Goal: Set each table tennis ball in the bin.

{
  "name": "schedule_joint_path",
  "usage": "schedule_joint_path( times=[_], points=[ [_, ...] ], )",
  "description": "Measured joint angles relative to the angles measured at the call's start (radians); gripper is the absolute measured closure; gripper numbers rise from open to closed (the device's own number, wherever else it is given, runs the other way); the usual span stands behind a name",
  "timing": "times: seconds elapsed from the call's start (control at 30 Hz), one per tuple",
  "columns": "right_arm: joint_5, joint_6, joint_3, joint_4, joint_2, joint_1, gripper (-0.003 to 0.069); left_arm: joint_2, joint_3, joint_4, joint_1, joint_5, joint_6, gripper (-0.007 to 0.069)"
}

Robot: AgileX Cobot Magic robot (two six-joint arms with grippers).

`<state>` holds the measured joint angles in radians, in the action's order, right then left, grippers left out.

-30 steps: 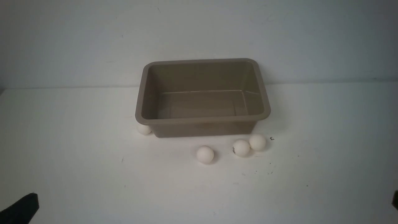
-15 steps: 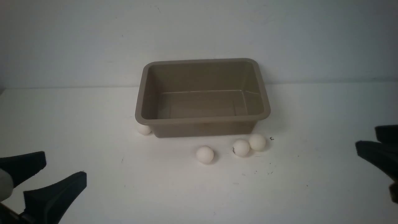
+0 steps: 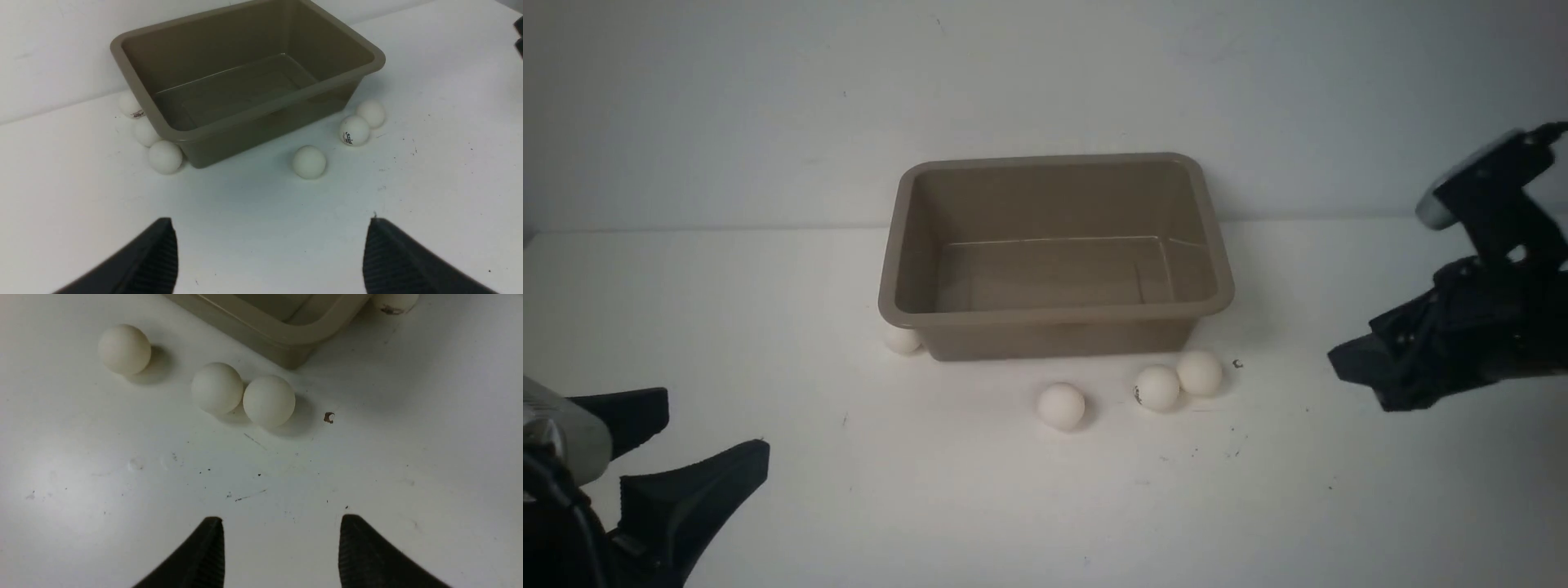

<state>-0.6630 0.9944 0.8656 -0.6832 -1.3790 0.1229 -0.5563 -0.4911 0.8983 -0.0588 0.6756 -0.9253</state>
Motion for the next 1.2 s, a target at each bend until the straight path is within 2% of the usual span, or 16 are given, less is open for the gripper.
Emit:
schedule_joint_path(
  times=[0.1, 0.3, 0.53, 0.7, 1.2],
  points=[
    [0.012, 0.051, 0.042, -0.076, -0.103, 0.0, 0.0295, 0.0, 0.0, 0.0, 0.0, 0.006, 0.0, 0.0073],
    [-0.02, 0.042, 0.165, -0.121, -0.249, 0.0, 0.0291, -0.001, 0.0, 0.0, 0.0, 0.019, 0.0, 0.0073],
    [-0.066, 0.02, 0.276, -0.124, -0.334, 0.039, 0.0291, -0.001, 0.0, 0.0, 0.0, 0.038, 0.0, 0.0073],
    [-0.025, -0.004, 0.286, -0.111, -0.392, 0.104, 0.0291, -0.001, 0.0, 0.0, 0.0, 0.064, 0.0, 0.0073],
    [0.04, -0.03, 0.294, -0.094, -0.5, 0.113, 0.0291, -0.002, 0.0, 0.0, 0.0, 0.088, 0.0, 0.0073]
  ],
)
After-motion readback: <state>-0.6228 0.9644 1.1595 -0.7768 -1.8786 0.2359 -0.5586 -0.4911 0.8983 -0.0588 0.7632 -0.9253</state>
